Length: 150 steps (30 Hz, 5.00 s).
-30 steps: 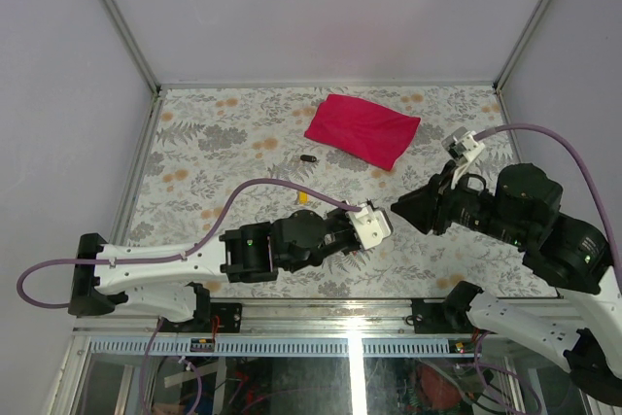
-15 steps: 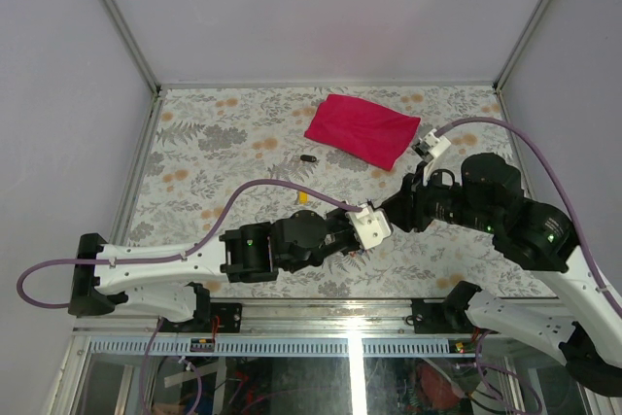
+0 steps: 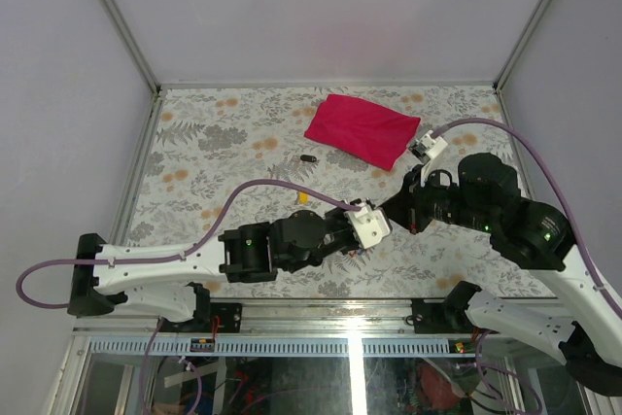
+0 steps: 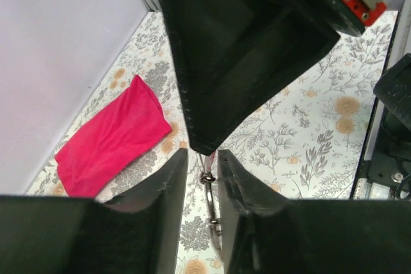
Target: Put the keys on the keyring
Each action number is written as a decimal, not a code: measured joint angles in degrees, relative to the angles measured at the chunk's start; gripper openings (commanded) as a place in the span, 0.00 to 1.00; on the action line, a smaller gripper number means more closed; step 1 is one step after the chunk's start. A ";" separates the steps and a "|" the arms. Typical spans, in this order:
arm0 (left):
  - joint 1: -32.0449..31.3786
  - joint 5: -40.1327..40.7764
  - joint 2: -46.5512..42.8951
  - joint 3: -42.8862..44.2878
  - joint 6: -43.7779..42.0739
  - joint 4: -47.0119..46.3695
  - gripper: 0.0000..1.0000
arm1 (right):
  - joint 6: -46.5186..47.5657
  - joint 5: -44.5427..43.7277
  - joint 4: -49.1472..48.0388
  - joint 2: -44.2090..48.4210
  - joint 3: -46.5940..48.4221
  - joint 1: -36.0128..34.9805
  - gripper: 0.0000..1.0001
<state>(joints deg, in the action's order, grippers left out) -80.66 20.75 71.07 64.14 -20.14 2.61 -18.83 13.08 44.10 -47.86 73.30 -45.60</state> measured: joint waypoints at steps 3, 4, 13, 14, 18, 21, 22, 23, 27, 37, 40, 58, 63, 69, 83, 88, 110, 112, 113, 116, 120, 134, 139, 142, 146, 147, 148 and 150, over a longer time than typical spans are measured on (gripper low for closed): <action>-0.35 0.66 -0.68 -0.09 0.13 -0.76 0.42 | -0.04 -0.07 0.11 0.57 -0.11 0.02 0.00; -0.63 0.96 -1.27 -0.37 0.13 -1.38 0.43 | -0.20 0.00 0.04 0.90 -0.17 0.02 0.00; -5.18 5.92 -4.85 -4.74 -3.19 -8.39 0.42 | -3.52 1.77 -3.26 3.04 -0.33 0.02 0.00; -5.62 6.38 -5.05 -5.38 -3.78 -9.09 0.42 | -3.89 2.16 -3.65 3.10 -0.33 0.02 0.00; -6.84 7.82 -6.34 -8.41 -5.95 -12.07 0.41 | -5.57 3.82 -4.92 3.13 -0.33 0.02 0.00; -7.10 8.44 -7.32 -9.16 -7.37 -13.73 0.38 | -6.56 5.09 -5.53 3.10 -0.33 0.02 0.00; -7.10 8.63 -7.65 -9.18 -7.80 -14.38 0.37 | -6.84 5.60 -5.81 3.08 -0.33 0.02 0.00; -7.13 8.85 -8.00 -9.20 -8.26 -15.10 0.35 | -7.10 5.97 -6.08 3.04 -0.33 0.02 0.00; -7.50 9.33 -8.70 -9.20 -9.55 -16.96 0.29 | -8.15 7.34 -7.50 2.73 -0.33 0.02 0.00; -8.39 9.66 -8.33 -9.22 -11.39 -17.22 0.22 | -9.51 8.94 -8.20 2.47 -0.33 0.02 0.00; -8.61 10.12 -7.82 -9.22 -12.33 -17.25 0.15 | -9.64 9.14 -8.20 2.36 -0.33 0.02 0.00; -9.33 11.93 -6.80 -9.20 -13.44 -17.07 0.00 | -8.72 5.57 -8.26 4.92 -0.33 0.02 0.44; -9.35 12.63 -6.73 -9.20 -13.62 -16.98 0.00 | -8.17 3.56 -8.83 7.17 -0.33 0.02 0.38; -9.35 13.03 -6.54 -9.18 -13.64 -16.76 0.00 | -6.86 3.04 -8.72 6.82 -0.33 0.02 0.42; -9.66 19.56 -6.73 -8.55 -9.33 -11.56 0.00 | -3.65 -11.21 -2.99 5.01 -0.35 0.02 0.49; -8.57 20.11 -8.52 -8.28 -5.57 -4.50 0.00 | -3.74 -15.82 -1.60 1.51 -0.35 0.02 0.49; -0.90 23.10 -23.98 -8.13 3.63 16.28 0.00 | -3.56 1.40 -26.38 -44.50 -4.09 6.80 0.50; -0.87 23.34 -24.76 -7.61 4.35 18.29 0.00 | -0.63 3.67 -26.73 -49.31 -1.20 7.08 0.49; -0.85 23.43 -25.05 -7.28 4.85 19.23 0.00 | 1.03 5.16 -26.84 -51.93 0.59 7.28 0.49; -0.83 23.65 -25.31 -5.92 5.79 21.81 0.00 | 5.62 9.49 -26.71 -58.07 4.87 8.44 0.46; -0.66 24.22 -25.33 -5.35 6.40 23.50 0.00 | 10.97 14.75 -25.38 -64.78 10.93 10.78 0.46; -0.66 25.46 -23.26 -5.01 6.82 24.98 0.00 | 19.52 23.85 -20.35 -79.38 23.93 12.92 0.46; -0.63 25.81 -22.91 -5.01 6.80 25.00 0.00 | 19.54 24.79 -20.65 -81.66 25.24 12.92 0.46; -0.61 25.86 -22.80 -5.01 6.80 25.00 0.00 | 19.54 25.24 -20.61 -82.73 25.29 12.92 0.46; -0.61 25.90 -22.62 -5.01 6.80 25.00 0.00 | 19.52 26.01 -20.61 -83.56 25.42 12.92 0.46; -0.61 25.92 -22.58 -5.01 6.80 25.00 0.00 | 19.54 26.08 -20.61 -83.58 25.51 12.92 0.46; -0.61 25.92 -22.53 -5.01 6.80 25.00 0.00 | 19.54 26.08 -20.65 -83.58 25.55 12.92 0.45; -0.59 25.92 -22.49 -5.01 6.78 25.00 0.00 | 19.69 26.51 -20.63 -83.58 25.59 12.92 0.41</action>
<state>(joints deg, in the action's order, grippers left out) -81.25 46.68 48.58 59.13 -13.37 27.62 0.86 39.59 23.46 -131.44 98.89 -32.69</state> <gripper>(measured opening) 0.108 0.449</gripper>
